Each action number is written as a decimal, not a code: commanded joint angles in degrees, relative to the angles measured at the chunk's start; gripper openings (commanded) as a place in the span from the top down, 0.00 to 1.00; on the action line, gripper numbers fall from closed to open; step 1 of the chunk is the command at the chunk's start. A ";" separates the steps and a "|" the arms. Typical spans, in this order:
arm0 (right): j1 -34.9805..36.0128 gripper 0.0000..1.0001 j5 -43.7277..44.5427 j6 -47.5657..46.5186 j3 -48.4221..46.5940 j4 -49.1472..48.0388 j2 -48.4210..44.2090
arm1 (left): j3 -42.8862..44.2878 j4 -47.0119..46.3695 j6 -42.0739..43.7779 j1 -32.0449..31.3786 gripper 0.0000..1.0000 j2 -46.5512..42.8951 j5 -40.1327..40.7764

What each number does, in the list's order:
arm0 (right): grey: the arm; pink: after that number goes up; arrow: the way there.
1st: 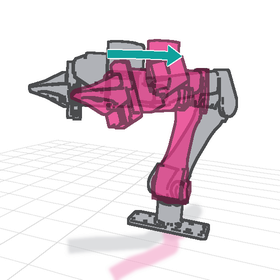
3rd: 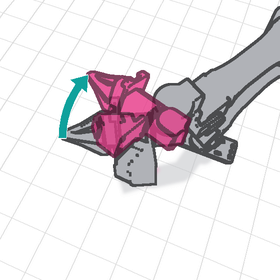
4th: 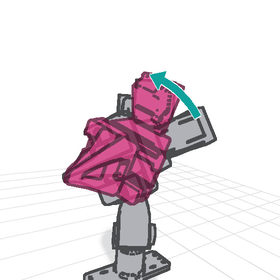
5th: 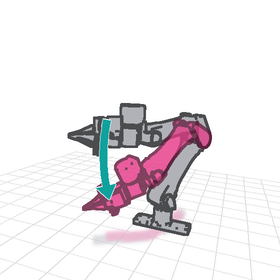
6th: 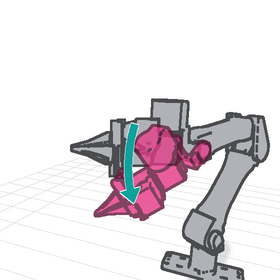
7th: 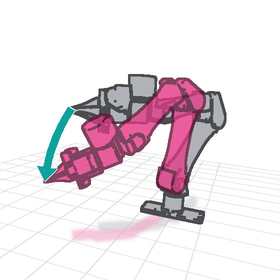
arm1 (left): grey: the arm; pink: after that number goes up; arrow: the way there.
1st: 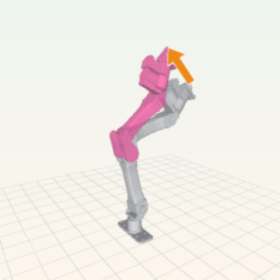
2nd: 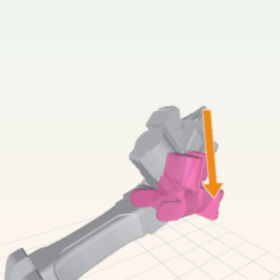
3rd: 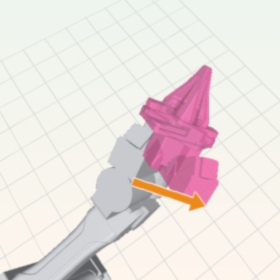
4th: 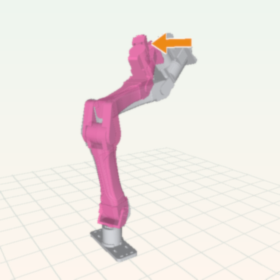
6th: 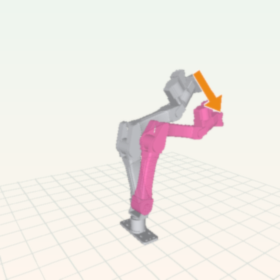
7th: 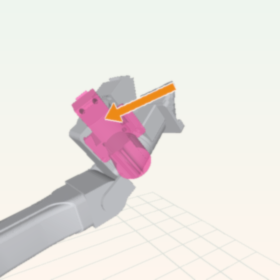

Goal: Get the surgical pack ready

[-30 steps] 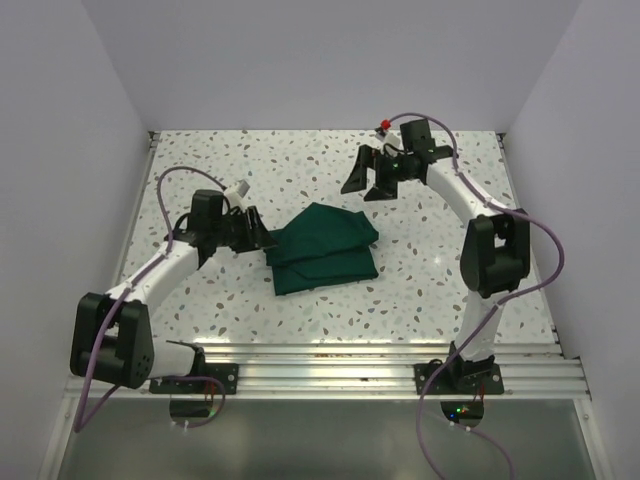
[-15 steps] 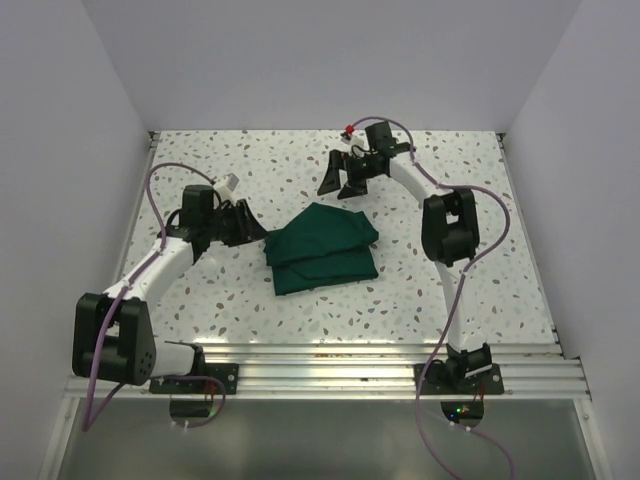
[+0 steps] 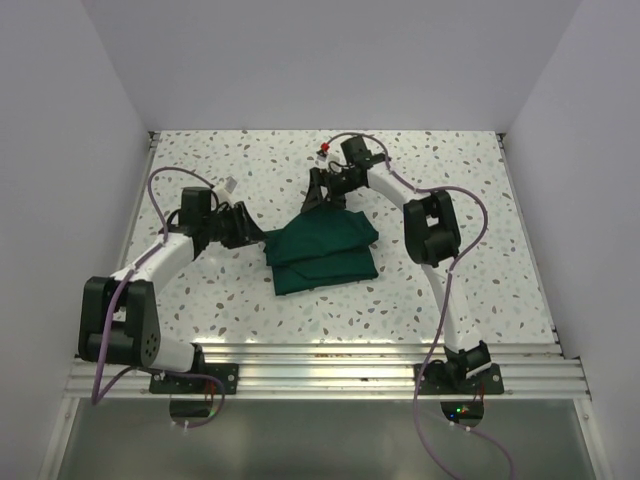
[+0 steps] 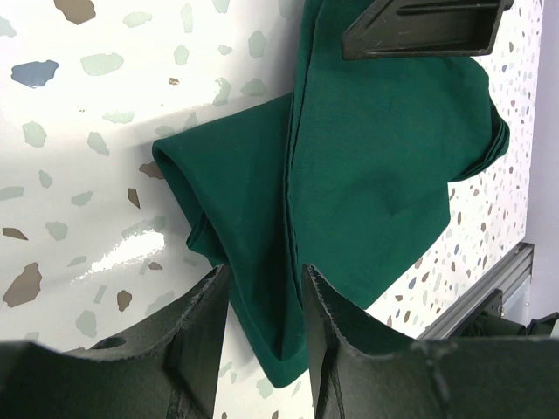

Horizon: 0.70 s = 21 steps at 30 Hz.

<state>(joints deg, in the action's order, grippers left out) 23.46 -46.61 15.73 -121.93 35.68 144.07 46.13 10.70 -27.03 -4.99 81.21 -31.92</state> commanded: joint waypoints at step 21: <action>0.44 1.00 -5.42 7.56 14.40 -3.51 -20.83 | 6.77 3.10 -1.71 3.68 0.59 -1.76 -0.34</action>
<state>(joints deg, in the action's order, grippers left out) 23.42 -49.19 22.11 -113.54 32.62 133.67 49.17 12.29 -27.90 -2.13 81.91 -32.71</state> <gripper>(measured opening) 0.034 0.410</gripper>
